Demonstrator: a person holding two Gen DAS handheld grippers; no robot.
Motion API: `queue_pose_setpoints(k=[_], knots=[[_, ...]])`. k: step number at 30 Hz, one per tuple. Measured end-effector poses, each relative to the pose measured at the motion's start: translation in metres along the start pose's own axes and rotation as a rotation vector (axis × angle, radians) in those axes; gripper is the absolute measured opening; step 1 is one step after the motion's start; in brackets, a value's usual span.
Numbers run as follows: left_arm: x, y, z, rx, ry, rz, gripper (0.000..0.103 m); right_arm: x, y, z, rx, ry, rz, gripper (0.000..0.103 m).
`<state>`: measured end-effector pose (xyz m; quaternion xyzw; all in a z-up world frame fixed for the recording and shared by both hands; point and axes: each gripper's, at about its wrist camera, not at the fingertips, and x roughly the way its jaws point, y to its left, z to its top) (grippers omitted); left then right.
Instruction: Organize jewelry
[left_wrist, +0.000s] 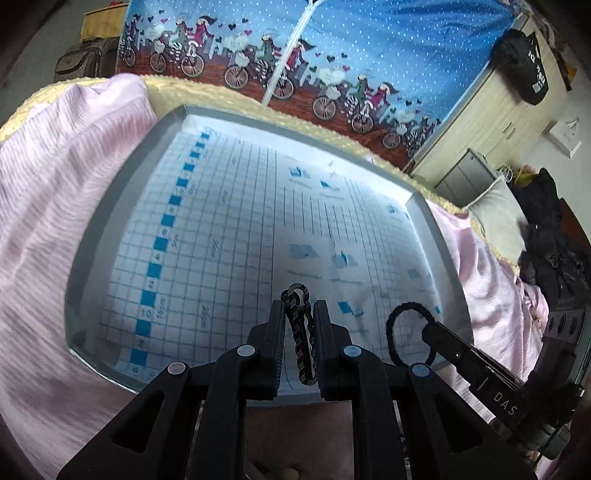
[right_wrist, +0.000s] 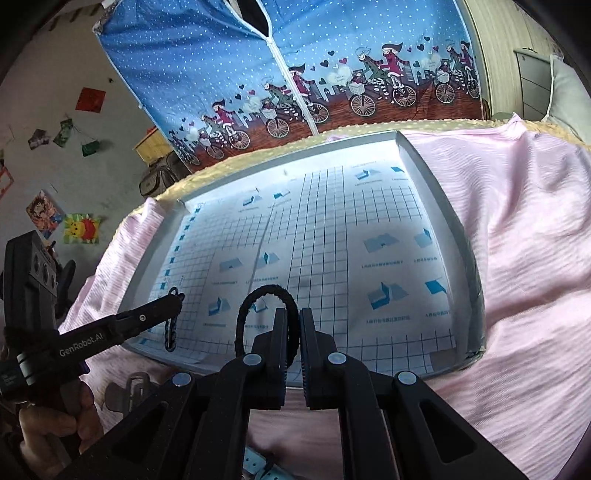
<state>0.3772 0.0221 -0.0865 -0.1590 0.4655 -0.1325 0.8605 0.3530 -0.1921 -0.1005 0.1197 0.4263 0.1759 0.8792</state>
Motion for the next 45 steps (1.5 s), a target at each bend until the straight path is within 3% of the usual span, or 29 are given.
queue_pose_setpoints(k=[4, 6, 11, 14, 17, 19, 23, 26, 28, 36, 45], knots=[[0.0, -0.006, -0.006, 0.023, 0.014, 0.035, 0.013, 0.002, 0.004, -0.001, -0.034, 0.016, -0.023, 0.008], [0.0, -0.008, -0.009, 0.034, 0.019, 0.061, 0.015, 0.001, 0.005, -0.001, -0.042, 0.019, -0.023, 0.014], [-0.015, -0.005, -0.014, 0.016, -0.019, 0.068, 0.052, -0.016, 0.007, 0.001, -0.066, -0.02, -0.047, 0.038], [-0.037, -0.008, -0.016, 0.012, -0.059, 0.069, 0.066, -0.037, 0.013, 0.0, -0.097, -0.074, -0.068, 0.055], [-0.077, -0.013, -0.022, 0.01, -0.182, 0.06, 0.094, -0.068, 0.019, -0.007, -0.121, -0.16, -0.065, 0.083], [-0.102, -0.018, -0.027, 0.004, -0.261, 0.04, 0.101, -0.091, 0.026, -0.012, -0.148, -0.219, -0.058, 0.091], [-0.145, -0.033, -0.043, 0.048, -0.388, 0.023, 0.101, -0.131, 0.046, -0.021, -0.231, -0.33, -0.047, 0.103], [-0.177, -0.048, -0.068, 0.133, -0.492, 0.054, 0.101, -0.158, 0.06, -0.034, -0.277, -0.409, -0.035, 0.103], [-0.189, -0.056, -0.081, 0.174, -0.519, 0.079, 0.101, -0.176, 0.067, -0.047, -0.297, -0.452, -0.037, 0.103], [-0.222, -0.056, -0.143, 0.196, -0.533, 0.063, 0.101, -0.226, 0.078, -0.101, -0.284, -0.525, -0.046, 0.103], [-0.242, -0.073, -0.197, 0.262, -0.516, 0.114, 0.101, -0.257, 0.076, -0.149, -0.258, -0.522, -0.089, 0.103]])
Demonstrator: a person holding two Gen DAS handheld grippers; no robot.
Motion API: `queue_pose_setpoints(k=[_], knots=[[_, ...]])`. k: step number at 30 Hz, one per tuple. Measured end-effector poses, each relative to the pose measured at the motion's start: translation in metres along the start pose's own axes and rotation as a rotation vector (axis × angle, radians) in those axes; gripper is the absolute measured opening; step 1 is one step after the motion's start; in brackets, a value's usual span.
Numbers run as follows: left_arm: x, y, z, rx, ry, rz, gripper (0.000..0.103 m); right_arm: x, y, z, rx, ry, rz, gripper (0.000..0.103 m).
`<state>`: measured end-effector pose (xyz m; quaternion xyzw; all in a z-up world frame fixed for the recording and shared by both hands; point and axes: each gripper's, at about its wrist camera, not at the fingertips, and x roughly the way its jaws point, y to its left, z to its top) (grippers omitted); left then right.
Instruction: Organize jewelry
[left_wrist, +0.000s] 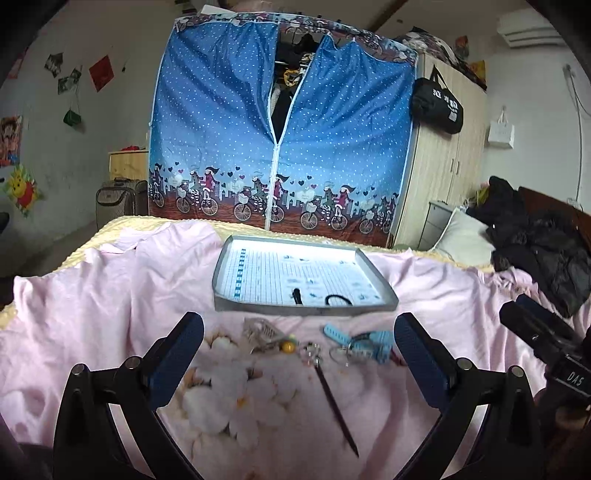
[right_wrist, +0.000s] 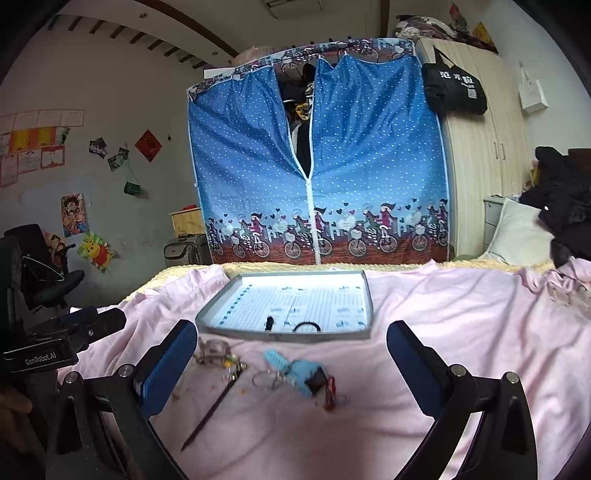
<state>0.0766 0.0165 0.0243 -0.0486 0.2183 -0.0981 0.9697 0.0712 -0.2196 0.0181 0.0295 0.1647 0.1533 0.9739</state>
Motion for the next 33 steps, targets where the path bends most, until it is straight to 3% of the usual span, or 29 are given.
queue_pose_setpoints(k=[9, 18, 29, 33], knots=[[-0.006, -0.016, -0.025, 0.044, 0.088, 0.037, 0.101, -0.028, -0.004, -0.021, 0.055, 0.062, -0.046, 0.103], [0.012, -0.014, -0.041, 0.019, 0.25, 0.016, 0.101, -0.011, -0.012, -0.037, 0.086, 0.207, -0.071, 0.103], [0.047, -0.012, -0.041, 0.015, 0.415, -0.086, 0.099, 0.018, -0.022, -0.046, 0.134, 0.385, -0.006, 0.103], [0.059, -0.014, -0.034, 0.066, 0.455, -0.131, 0.087, 0.03, -0.028, -0.045, 0.161, 0.432, 0.039, 0.103]])
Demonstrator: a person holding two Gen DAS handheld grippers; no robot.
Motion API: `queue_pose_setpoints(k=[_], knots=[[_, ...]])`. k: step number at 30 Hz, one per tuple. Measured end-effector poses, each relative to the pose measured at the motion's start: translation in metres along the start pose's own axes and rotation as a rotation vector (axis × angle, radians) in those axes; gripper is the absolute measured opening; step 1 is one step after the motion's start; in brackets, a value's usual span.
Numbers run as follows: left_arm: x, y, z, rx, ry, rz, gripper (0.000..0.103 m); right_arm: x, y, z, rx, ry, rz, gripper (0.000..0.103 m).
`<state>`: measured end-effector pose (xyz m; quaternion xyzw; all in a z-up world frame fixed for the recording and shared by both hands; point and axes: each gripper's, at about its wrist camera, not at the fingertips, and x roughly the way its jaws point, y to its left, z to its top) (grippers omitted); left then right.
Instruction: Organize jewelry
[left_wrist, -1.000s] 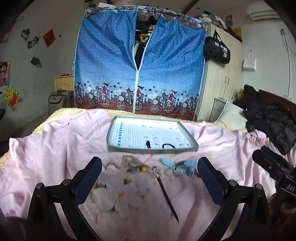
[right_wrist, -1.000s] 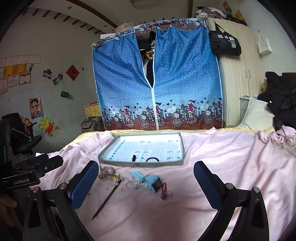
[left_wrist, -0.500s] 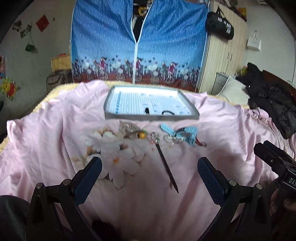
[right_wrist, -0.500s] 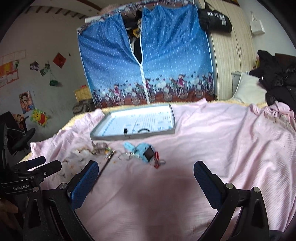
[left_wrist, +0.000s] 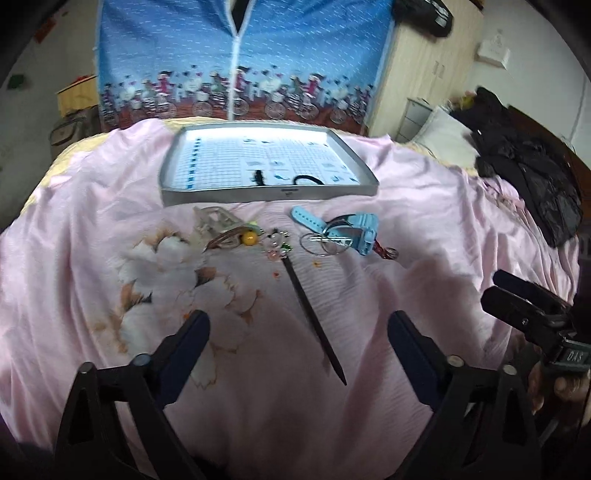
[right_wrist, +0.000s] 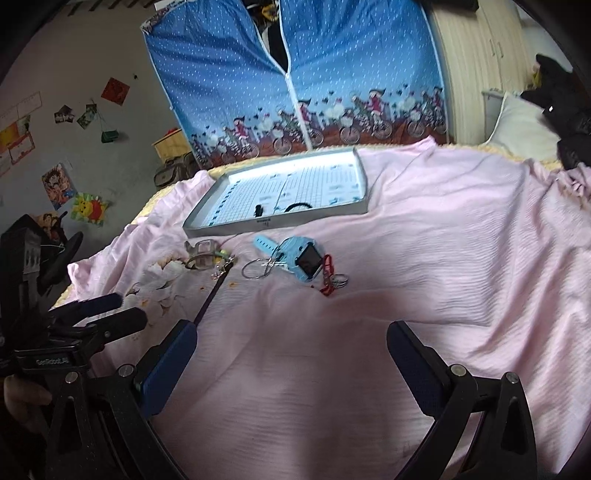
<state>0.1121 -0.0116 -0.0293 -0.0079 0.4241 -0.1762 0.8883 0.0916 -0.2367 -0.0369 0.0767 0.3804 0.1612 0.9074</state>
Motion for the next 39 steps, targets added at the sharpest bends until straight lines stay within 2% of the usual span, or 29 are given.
queue_pose_setpoints(k=[2, 5, 7, 9, 14, 19, 23, 30, 34, 39], knots=[[0.007, 0.002, 0.006, 0.02, 0.031, -0.026, 0.075, 0.005, -0.001, 0.004, 0.006, 0.019, 0.024, 0.102], [0.023, 0.007, 0.016, 0.011, 0.096, -0.086, 0.06, 0.017, -0.005, 0.013, 0.011, 0.06, 0.071, 0.091], [0.033, 0.008, 0.021, 0.01, 0.128, -0.112, 0.054, 0.028, -0.009, 0.018, 0.025, 0.093, 0.096, 0.081], [0.045, 0.009, 0.027, 0.012, 0.165, -0.133, 0.049, 0.045, -0.015, 0.02, 0.062, 0.15, 0.137, 0.066], [0.07, 0.022, 0.037, -0.061, 0.237, -0.182, 0.033, 0.069, -0.019, 0.025, 0.09, 0.22, 0.18, 0.049], [0.088, 0.037, 0.044, -0.14, 0.292, -0.217, 0.024, 0.086, -0.007, 0.033, 0.017, 0.229, 0.181, 0.039], [0.096, 0.04, 0.049, -0.153, 0.315, -0.233, 0.022, 0.099, -0.002, 0.038, -0.015, 0.24, 0.182, 0.033], [0.106, 0.051, 0.058, -0.184, 0.315, -0.217, 0.022, 0.116, -0.007, 0.044, 0.004, 0.256, 0.183, 0.03], [0.107, 0.063, 0.059, -0.234, 0.306, -0.212, 0.022, 0.123, -0.006, 0.046, 0.016, 0.267, 0.192, 0.03], [0.103, 0.06, 0.06, -0.206, 0.28, -0.145, 0.023, 0.13, -0.005, 0.046, 0.012, 0.28, 0.194, 0.03]])
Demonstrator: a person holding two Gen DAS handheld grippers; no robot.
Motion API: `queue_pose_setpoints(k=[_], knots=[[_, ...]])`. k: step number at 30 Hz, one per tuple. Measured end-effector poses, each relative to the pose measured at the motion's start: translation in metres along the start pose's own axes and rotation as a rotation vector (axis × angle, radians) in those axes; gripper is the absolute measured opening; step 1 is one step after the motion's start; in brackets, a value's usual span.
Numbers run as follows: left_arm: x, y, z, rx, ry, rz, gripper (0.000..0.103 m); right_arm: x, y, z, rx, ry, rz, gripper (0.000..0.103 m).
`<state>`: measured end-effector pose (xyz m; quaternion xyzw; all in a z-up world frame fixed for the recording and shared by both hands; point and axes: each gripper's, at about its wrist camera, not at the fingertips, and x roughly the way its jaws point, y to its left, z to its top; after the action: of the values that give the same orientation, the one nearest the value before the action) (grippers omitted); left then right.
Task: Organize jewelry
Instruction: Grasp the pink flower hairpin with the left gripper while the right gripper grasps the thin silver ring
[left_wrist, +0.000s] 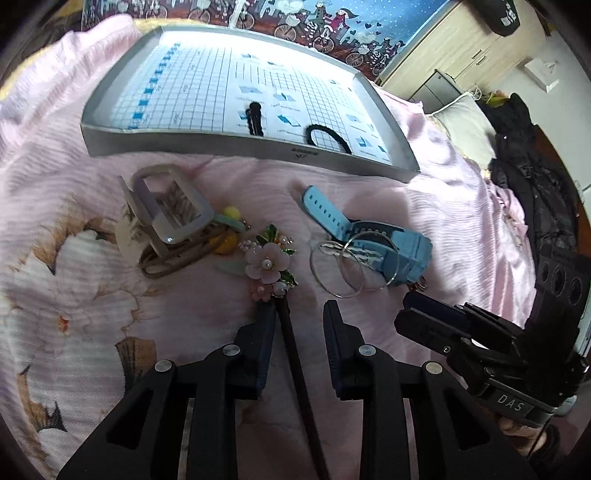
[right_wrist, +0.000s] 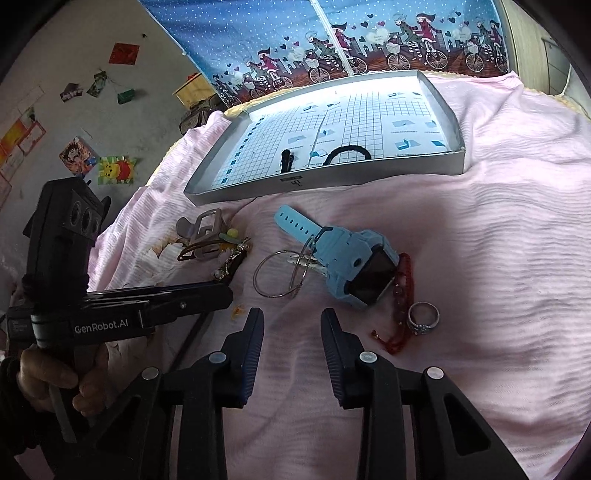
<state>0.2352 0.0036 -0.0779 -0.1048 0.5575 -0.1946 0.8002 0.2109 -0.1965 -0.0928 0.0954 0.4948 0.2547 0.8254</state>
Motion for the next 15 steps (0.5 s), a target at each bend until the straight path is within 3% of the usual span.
queue_pose_setpoints(k=[6, 11, 15], knots=[[-0.004, -0.01, -0.009, 0.035, -0.047, 0.096, 0.024, 0.003, 0.0, 0.0, -0.006, -0.004, -0.007, 0.03], [-0.012, -0.008, -0.012, 0.0, -0.101, 0.113, 0.039, 0.004, -0.003, 0.001, 0.01, -0.014, 0.018, 0.03], [-0.006, -0.006, -0.004, -0.006, -0.116, 0.128, 0.042, 0.01, -0.003, 0.005, 0.023, -0.016, 0.028, 0.03]])
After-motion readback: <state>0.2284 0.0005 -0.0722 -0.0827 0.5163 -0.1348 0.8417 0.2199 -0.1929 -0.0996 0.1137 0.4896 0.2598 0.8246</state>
